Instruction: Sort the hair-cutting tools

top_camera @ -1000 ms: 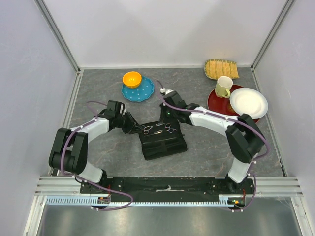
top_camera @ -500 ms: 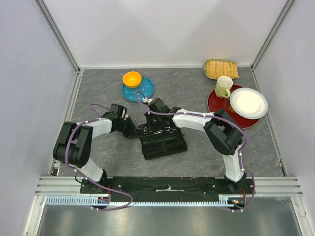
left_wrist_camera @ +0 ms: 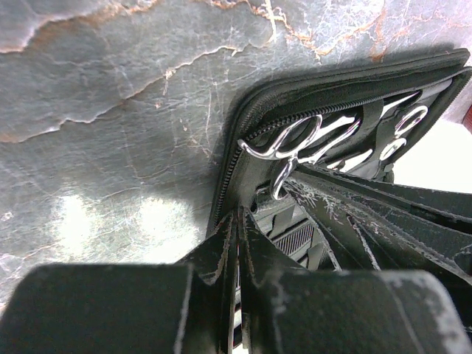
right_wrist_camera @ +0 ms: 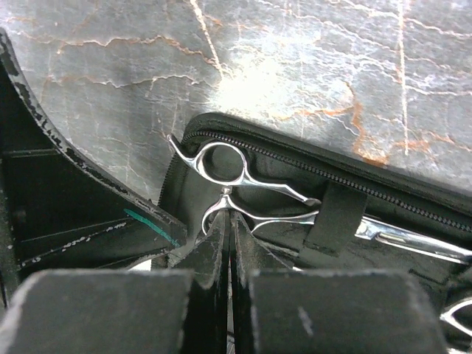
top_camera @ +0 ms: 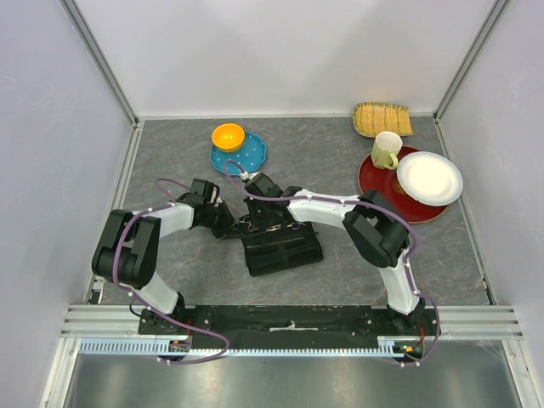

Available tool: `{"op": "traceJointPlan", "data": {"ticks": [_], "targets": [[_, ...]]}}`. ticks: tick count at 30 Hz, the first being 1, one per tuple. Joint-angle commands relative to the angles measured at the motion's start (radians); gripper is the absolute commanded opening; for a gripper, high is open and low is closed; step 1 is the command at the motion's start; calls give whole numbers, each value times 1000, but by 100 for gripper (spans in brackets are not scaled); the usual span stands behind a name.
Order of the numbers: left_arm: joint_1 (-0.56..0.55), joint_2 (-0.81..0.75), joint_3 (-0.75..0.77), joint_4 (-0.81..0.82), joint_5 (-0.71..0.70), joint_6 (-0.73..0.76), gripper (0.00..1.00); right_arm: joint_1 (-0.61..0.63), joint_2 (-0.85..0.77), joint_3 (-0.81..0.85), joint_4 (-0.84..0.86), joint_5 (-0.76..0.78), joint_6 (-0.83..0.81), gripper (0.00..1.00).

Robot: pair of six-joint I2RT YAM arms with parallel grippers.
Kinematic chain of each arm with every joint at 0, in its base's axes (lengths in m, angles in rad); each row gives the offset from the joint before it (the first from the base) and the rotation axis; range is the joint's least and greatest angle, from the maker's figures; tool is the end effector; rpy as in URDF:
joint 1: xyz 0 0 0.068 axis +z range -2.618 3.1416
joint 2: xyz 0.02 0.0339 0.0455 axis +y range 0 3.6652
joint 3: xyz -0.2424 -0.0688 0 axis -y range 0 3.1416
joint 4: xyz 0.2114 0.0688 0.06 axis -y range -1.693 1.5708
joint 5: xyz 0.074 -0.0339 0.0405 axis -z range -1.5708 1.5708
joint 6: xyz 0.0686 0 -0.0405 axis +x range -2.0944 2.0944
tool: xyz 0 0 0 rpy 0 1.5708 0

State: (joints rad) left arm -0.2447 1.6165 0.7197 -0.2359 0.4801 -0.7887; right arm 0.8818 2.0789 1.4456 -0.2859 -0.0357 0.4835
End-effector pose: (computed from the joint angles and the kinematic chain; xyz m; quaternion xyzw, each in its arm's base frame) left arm 0.2515 -0.0954 0.1058 -0.2050 0.9271 -0.3060 0.0689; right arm 0.2717 0.3337 0.1352 -0.1930 0.9274 0.2150 0.2376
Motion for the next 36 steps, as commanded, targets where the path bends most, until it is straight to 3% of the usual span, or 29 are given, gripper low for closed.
{"op": "traceJointPlan", "data": {"ticks": [1, 29, 33, 36], "targets": [[-8, 28, 4, -49, -115, 71, 7, -6, 21, 29, -117, 239, 30, 0], [-7, 6, 102, -129, -166, 111, 8, -15, -13, 110, -352, 283, -45, 0], [-7, -39, 122, -131, -146, 117, 15, -17, -60, 140, -335, 280, -60, 4], [-7, -93, 145, -149, -158, 121, 28, -46, -104, 162, -329, 289, -43, 15]]}}
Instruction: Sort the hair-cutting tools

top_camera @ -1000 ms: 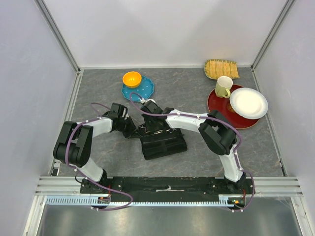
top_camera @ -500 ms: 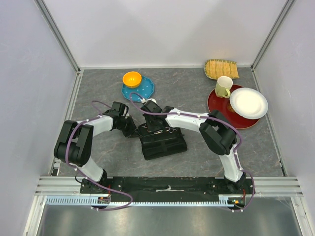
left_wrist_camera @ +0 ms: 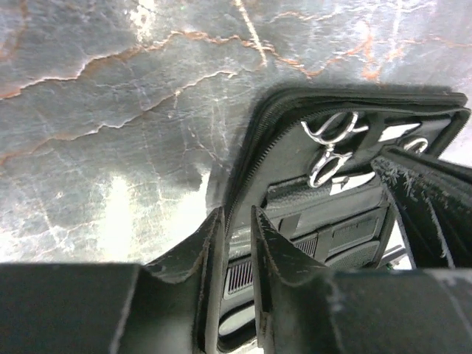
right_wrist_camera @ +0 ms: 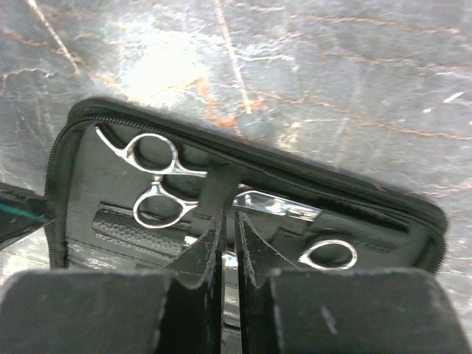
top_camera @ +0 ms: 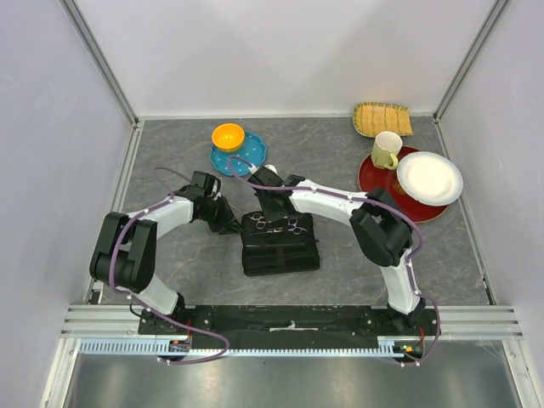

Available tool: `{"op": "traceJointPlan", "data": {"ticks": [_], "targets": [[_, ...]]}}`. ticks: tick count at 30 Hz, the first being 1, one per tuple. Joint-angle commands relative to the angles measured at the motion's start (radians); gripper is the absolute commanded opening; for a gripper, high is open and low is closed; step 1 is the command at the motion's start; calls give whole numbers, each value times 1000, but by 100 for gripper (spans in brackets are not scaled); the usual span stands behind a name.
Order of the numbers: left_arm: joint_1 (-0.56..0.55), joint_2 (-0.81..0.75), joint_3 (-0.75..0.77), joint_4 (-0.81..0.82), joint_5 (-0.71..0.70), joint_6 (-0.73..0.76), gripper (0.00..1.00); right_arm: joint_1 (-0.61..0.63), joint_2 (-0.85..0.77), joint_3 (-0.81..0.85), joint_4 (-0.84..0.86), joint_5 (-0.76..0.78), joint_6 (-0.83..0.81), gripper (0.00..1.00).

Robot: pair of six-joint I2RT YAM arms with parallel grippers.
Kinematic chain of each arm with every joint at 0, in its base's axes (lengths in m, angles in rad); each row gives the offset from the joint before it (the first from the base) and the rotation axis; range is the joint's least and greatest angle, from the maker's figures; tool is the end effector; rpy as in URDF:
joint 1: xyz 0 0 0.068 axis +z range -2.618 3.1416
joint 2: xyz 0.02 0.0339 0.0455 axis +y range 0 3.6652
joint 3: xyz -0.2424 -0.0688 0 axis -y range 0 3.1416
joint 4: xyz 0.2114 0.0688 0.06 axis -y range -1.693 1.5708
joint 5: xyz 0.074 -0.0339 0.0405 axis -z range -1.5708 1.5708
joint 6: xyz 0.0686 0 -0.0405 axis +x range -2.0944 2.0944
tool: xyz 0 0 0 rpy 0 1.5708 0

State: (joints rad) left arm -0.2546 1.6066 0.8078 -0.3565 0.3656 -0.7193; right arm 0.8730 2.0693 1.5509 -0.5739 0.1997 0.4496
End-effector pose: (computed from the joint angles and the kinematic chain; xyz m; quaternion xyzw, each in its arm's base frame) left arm 0.2598 -0.0930 0.1198 -0.1851 0.9450 -0.2521 0.0960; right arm 0.2766 0.3087 0.1484 -0.1800 0.9501 0.0684 0.2456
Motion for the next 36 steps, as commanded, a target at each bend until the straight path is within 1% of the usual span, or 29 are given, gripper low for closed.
{"op": "traceJointPlan", "data": {"ticks": [1, 3, 5, 7, 9, 11, 13, 15, 20, 22, 25, 29, 35, 36], "targets": [[5, -111, 73, -41, -50, 55, 32, -48, -101, 63, -41, 56, -5, 20], [5, -134, 85, -94, -86, 61, 32, -84, -110, 64, -35, 69, 1, 25], [6, -166, 85, -154, -138, 66, 29, -110, -109, 69, -34, 96, -11, 25], [6, -184, 56, -183, -175, 60, 20, -152, -103, 80, -34, 112, -25, 25], [8, -215, 21, -208, -188, 47, 14, -196, -94, 86, -34, 115, -32, 25], [6, -244, -34, -214, -191, 26, 12, -224, -83, 92, -26, 113, -45, 25], [6, -266, -86, -225, -168, 9, 7, -259, -60, 98, -18, 92, -69, 25], [5, -301, -119, -226, -143, -2, 5, -278, -32, 101, -11, 70, -95, 25], [0, -352, -193, -265, -103, -23, 2, -313, 43, 107, 28, -3, -164, 24], [-3, -358, -213, -275, -88, -22, 2, -319, 74, 132, 14, 21, -176, 24], [-15, -346, -228, -294, -65, -14, 2, -328, 127, 167, -6, 40, -181, 24], [-46, -326, -252, -288, -42, -14, 2, -335, 170, 170, 0, 33, -201, 24], [-103, -261, -222, -263, 15, 0, 2, -335, 169, 121, 20, -15, -207, 23], [-113, -249, -220, -251, 44, 4, 2, -335, 166, 111, 25, -25, -201, 23]]}}
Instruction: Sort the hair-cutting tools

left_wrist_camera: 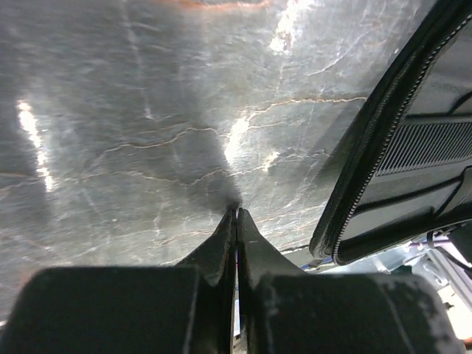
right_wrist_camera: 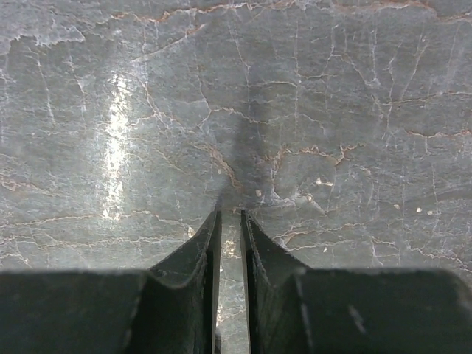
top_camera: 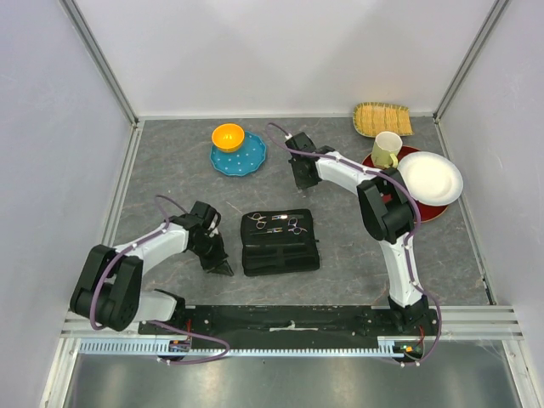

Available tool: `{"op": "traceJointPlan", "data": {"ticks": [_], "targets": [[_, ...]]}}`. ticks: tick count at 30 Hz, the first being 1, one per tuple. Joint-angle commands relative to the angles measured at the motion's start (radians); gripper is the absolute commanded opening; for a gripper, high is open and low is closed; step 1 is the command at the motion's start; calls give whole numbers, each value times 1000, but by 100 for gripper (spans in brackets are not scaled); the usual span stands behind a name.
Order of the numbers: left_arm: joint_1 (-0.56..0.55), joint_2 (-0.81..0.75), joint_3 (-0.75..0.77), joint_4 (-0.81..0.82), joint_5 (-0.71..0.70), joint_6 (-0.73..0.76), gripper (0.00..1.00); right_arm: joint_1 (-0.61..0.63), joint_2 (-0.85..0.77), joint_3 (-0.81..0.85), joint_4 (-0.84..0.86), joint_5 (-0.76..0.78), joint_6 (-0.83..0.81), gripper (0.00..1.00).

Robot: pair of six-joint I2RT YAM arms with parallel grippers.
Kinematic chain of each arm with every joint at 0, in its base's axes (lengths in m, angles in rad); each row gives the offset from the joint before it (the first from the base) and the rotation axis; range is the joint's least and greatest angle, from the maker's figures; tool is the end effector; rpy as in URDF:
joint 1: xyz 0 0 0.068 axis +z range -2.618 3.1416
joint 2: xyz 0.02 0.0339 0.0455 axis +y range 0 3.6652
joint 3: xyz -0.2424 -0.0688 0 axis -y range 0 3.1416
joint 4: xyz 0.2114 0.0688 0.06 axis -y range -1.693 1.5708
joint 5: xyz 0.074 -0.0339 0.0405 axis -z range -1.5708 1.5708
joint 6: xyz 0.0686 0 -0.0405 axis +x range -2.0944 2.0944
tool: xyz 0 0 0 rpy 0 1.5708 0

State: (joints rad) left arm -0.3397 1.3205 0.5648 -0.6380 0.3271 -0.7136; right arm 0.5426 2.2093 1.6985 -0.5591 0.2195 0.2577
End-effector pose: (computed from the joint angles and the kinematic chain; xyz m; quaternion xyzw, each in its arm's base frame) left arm 0.1618 -0.0806 0.1102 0.1685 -0.9683 0.1841 0.0061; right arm 0.3896 0.2175 0.1335 -0.1098 0.9571 -0.0018 0.2682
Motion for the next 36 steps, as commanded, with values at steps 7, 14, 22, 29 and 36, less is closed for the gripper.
{"op": "traceJointPlan", "data": {"ticks": [7, 14, 22, 29, 36], "targets": [[-68, 118, 23, 185, 162, -29, 2, -4, -48, -169, 39, -140, 34, 22], [-74, 155, 12, 290, 145, -81, 6, -3, -138, -331, 80, -258, 109, 21], [-81, 184, 32, 382, 173, -122, 6, -1, -243, -448, 102, -313, 163, 21], [-81, 160, 110, 362, 187, -116, 7, -1, -338, -563, 99, -359, 215, 20], [-81, 181, 190, 344, 175, -107, 8, 3, -439, -635, 91, -388, 250, 20]]}}
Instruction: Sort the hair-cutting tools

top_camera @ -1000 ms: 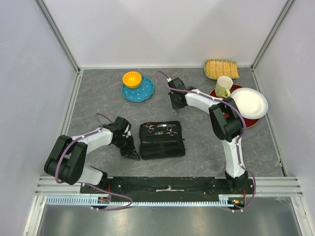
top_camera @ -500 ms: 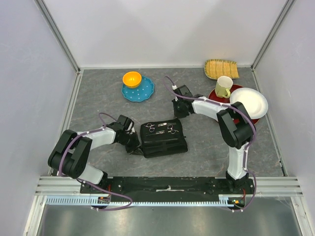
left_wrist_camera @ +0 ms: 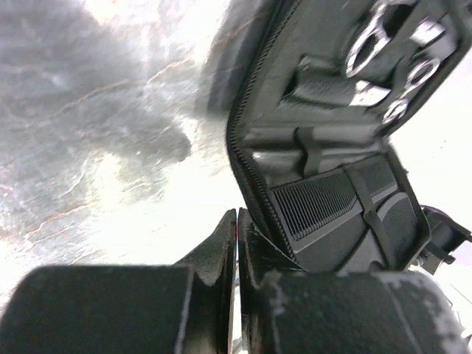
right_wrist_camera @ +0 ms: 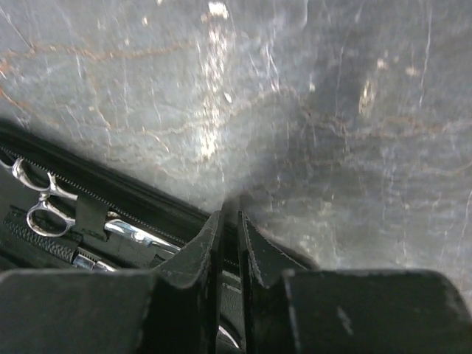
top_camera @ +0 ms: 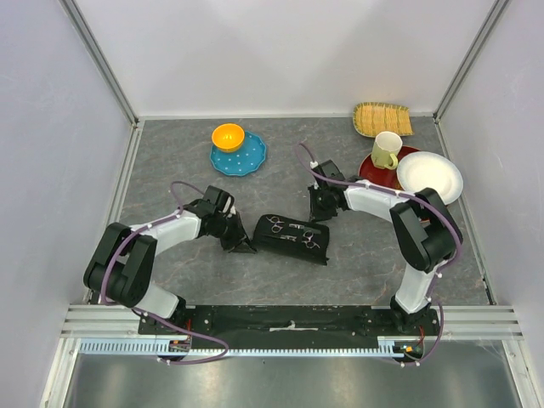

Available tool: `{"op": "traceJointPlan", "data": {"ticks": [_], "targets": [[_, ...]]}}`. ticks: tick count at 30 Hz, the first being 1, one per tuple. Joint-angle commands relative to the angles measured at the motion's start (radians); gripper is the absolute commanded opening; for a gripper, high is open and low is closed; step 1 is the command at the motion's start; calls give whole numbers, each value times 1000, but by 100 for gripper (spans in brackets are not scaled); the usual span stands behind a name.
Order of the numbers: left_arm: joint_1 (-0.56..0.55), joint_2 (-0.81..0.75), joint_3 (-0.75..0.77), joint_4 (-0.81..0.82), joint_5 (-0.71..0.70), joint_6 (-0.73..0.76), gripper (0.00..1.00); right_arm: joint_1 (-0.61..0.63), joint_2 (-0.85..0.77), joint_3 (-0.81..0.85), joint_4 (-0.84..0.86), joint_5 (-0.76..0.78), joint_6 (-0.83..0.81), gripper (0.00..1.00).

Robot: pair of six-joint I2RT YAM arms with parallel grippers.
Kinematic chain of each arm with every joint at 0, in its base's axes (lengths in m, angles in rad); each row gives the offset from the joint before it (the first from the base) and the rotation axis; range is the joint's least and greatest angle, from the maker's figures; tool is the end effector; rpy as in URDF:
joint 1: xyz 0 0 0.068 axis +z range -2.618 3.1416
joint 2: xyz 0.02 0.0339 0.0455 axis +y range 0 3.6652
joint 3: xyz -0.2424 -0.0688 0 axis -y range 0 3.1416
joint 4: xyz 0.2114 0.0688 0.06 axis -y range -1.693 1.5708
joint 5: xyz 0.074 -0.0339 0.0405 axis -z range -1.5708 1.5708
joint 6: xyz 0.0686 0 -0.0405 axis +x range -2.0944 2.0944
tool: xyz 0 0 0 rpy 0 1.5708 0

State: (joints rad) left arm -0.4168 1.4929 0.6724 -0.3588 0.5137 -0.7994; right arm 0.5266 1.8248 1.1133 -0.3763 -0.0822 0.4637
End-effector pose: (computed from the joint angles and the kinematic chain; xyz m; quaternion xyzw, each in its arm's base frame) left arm 0.2060 -0.1281 0.1178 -0.1319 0.9408 -0.3120 0.0120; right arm 0.2966 0.1789 0.1294 -0.0403 0.9694 0.1486 0.1913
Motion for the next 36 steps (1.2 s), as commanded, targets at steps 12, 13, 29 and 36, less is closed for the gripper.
{"op": "traceJointPlan", "data": {"ticks": [12, 13, 29, 36], "targets": [[-4, 124, 203, 103, -9, -12, 18, 33, -145, -26, -145, 3, 58, 29], [-4, 133, 216, 104, -6, -12, 22, 32, -153, 5, -156, 39, 55, 33], [-60, 121, 332, 133, 137, -40, 50, 39, -413, 86, -223, -106, -120, 56], [-123, 233, 400, 156, 118, -41, 55, 78, -441, 43, -210, -177, -151, 58]]}}
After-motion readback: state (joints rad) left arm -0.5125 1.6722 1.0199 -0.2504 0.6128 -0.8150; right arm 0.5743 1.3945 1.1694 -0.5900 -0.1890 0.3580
